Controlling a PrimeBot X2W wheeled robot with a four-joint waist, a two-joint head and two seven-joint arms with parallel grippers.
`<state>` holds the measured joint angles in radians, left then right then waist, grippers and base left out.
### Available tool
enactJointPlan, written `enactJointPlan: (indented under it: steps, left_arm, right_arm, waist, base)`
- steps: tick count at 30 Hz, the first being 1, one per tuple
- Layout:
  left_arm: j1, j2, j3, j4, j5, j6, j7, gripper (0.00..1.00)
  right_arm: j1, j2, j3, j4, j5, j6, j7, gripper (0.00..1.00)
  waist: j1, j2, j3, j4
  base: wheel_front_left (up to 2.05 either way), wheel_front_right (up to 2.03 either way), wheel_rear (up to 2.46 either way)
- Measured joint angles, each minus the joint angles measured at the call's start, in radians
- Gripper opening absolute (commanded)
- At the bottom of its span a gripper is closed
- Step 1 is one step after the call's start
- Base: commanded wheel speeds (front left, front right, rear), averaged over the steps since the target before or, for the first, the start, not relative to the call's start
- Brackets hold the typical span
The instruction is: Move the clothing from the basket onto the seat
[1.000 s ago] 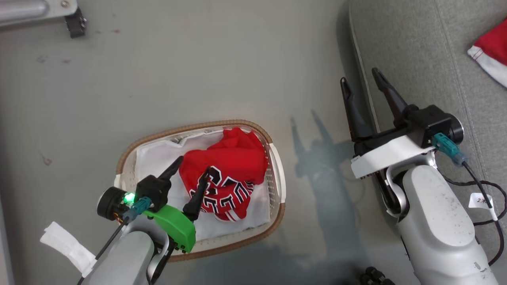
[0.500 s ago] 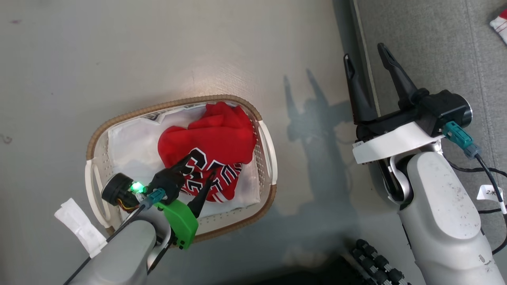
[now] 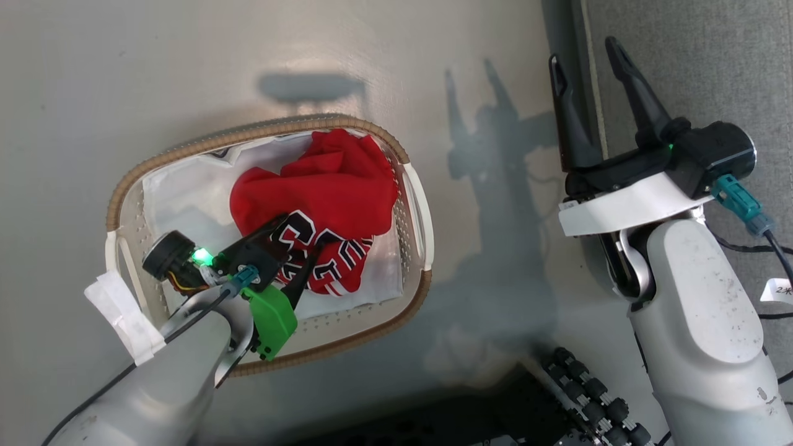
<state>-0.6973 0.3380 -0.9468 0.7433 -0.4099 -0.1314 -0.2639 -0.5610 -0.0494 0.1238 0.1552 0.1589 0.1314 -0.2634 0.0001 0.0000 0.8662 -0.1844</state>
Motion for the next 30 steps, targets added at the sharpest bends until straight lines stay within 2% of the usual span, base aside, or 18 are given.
enactJointPlan:
  steps: [11, 24, 25, 26, 27, 30]
  left_arm:
    - [-0.095, 0.004, -0.052, 0.031, -0.012, 0.000, 0.000, 1.00]
    - [-0.118, -0.010, -0.153, 0.091, -0.095, 0.000, 0.000, 1.00]
    - [-0.120, -0.011, -0.158, 0.098, -0.107, 0.000, 0.000, 0.96]
    - [-0.124, -0.011, -0.168, 0.102, -0.118, 0.000, 0.000, 0.44]
    - [-0.128, -0.010, -0.175, 0.104, -0.125, 0.000, 0.000, 0.00]
    - [-0.135, -0.007, -0.188, 0.103, -0.151, 0.000, 0.000, 0.00]
  right_arm:
    - [-0.017, 0.000, 0.005, -0.043, 0.007, 0.000, 0.000, 1.00]
    - [-0.006, 0.000, -0.003, -0.052, 0.006, 0.000, 0.000, 1.00]
    - [-0.006, 0.000, -0.004, -0.052, 0.005, 0.000, 0.000, 1.00]
    - [-0.006, 0.000, -0.005, -0.051, 0.003, 0.000, 0.000, 1.00]
    - [-0.006, 0.000, -0.005, -0.051, 0.003, 0.000, 0.000, 1.00]
    - [-0.007, 0.000, -0.002, -0.048, 0.003, 0.000, 0.000, 1.00]
  waist:
    - [0.0000, 0.0000, 0.074, -0.013]
    - [-0.0001, 0.0000, 0.073, -0.014]
    - [-0.0001, 0.0000, 0.072, -0.014]
    - [-0.0001, 0.0000, 0.070, -0.013]
    - [-0.0001, 0.0000, 0.069, -0.013]
    - [-0.0001, 0.0000, 0.061, -0.014]
  base:
    - [0.00, 0.00, 0.00]
    - [0.00, 0.00, 0.00]
    - [0.00, 0.00, 0.00]
    - [0.00, 0.00, 0.00]
    - [0.00, 0.00, 0.00]
    - [0.00, 0.00, 0.00]
